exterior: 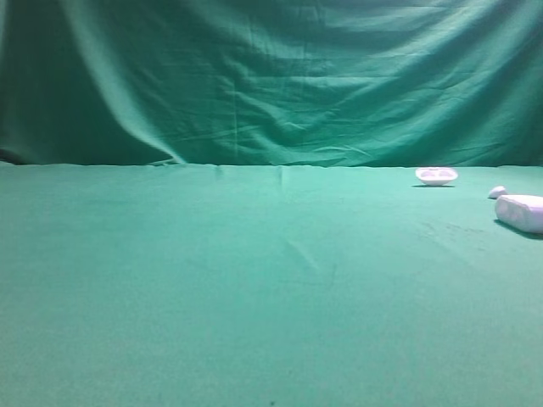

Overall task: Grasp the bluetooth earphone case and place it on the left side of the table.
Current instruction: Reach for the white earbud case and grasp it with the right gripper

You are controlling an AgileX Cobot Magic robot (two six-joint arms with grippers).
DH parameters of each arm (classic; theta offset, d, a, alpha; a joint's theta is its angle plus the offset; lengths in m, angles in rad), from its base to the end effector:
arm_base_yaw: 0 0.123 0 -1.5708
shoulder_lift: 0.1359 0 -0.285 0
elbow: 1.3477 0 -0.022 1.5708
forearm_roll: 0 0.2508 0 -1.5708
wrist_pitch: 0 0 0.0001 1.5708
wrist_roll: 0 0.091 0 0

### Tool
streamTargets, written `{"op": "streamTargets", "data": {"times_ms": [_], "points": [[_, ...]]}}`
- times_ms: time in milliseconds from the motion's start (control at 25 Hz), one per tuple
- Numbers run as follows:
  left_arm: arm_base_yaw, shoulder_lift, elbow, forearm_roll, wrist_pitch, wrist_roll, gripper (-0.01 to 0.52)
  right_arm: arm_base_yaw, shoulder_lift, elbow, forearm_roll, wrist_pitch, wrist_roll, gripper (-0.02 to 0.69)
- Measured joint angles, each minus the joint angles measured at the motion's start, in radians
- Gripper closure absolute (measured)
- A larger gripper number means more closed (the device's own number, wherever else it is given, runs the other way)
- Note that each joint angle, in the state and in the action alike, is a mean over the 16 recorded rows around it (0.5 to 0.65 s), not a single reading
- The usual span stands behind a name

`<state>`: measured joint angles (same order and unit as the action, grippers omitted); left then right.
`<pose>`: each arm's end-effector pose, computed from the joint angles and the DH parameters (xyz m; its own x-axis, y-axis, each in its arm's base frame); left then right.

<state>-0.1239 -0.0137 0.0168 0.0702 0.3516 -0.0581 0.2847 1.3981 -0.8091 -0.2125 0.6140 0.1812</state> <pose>0.0528 -0.0044 0.1767 -0.2607 0.0403 -0.9646 0.1025 0.9946 0.0139 0.2531 0.0625 0.2257 -0.8590 -0.2445 -0.4497 -0.2207 0.9696 -0.1056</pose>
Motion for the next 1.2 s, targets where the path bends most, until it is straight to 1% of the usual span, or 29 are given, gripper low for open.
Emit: {"op": "streamTargets", "data": {"times_ms": [240, 320, 440, 560, 840, 1080, 1200], "points": [[0.000, 0.000, 0.000, 0.000, 0.000, 0.000, 0.514, 0.002, 0.155, -0.016, -0.046, -0.075, 0.039, 0.139], [0.000, 0.000, 0.000, 0.000, 0.000, 0.000, 0.514, 0.002, 0.191, -0.017, -0.048, -0.101, 0.040, 0.089], [0.000, 0.000, 0.000, 0.000, 0.000, 0.000, 0.514, 0.002, 0.233, -0.018, -0.049, -0.134, 0.041, 0.055], [0.000, 0.000, 0.000, 0.000, 0.000, 0.000, 0.514, 0.002, 0.262, -0.019, -0.049, -0.159, 0.044, 0.075], [0.000, 0.000, 0.000, 0.000, 0.000, 0.000, 0.514, 0.002, 0.296, -0.025, -0.050, -0.188, 0.063, 0.217], [0.000, 0.000, 0.000, 0.000, 0.000, 0.000, 0.514, 0.016, 0.301, -0.092, -0.050, -0.133, 0.080, 0.314], [0.000, 0.000, 0.000, 0.000, 0.000, 0.000, 0.514, 0.046, 0.304, -0.170, -0.050, -0.082, 0.082, 0.347]]}}
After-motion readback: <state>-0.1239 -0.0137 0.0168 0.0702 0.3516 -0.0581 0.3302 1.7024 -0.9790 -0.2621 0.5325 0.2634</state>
